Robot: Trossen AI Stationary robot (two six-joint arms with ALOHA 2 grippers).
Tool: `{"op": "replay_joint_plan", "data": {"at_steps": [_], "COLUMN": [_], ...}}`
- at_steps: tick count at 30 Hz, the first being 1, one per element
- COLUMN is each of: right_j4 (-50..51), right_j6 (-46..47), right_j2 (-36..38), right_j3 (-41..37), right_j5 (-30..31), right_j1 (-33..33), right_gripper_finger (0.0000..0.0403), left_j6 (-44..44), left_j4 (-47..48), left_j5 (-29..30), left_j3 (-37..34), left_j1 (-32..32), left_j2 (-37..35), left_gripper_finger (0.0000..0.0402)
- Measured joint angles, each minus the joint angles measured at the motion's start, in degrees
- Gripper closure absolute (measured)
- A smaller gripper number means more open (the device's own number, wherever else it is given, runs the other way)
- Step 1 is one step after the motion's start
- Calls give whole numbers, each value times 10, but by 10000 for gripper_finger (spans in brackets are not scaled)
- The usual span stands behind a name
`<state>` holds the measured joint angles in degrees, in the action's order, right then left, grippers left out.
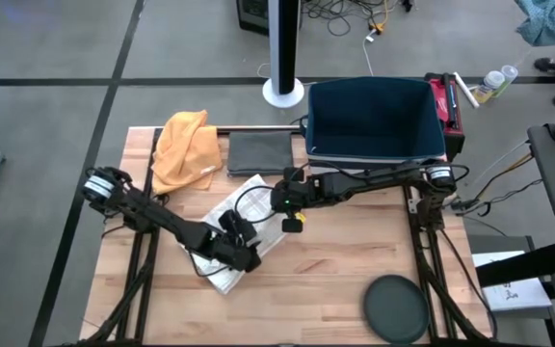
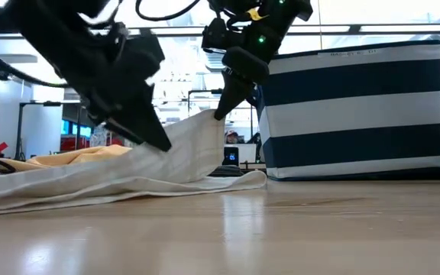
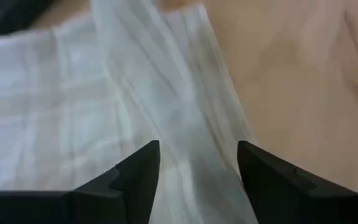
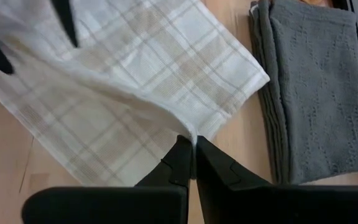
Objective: Fold kitchen towel into neat rectangle
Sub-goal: Fold the white patterned towel
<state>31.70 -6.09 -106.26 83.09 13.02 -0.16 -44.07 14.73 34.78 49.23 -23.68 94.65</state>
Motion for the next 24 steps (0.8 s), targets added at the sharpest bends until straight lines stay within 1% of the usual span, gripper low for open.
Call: {"op": "replay_joint_plan", "data": {"at_steps": [3, 8, 12, 19, 24], "right_j4": [0, 5, 20, 27, 27], "right_j6": [0, 1, 6, 7, 6], "right_j2": [0, 0, 0, 0, 0], "right_j3": [0, 0, -1, -1, -1], "right_j5": [0, -1, -1, -1, 0], "right_j1": [0, 0, 0, 0, 0], "right_gripper_finger": [394, 394, 394, 394, 394], "left_j6": [0, -29, -45, -74, -121], "left_j4": [37, 66, 68, 69, 68], "left_j5": [-27, -53, -78, -145, -149], "left_j3": [7, -3, -3, -4, -6], "left_j1": [-7, -14, -25, -65, -99], "left_j2": [0, 0, -3, -21, -18], "left_gripper_finger": [206, 224, 235, 242, 238]}}
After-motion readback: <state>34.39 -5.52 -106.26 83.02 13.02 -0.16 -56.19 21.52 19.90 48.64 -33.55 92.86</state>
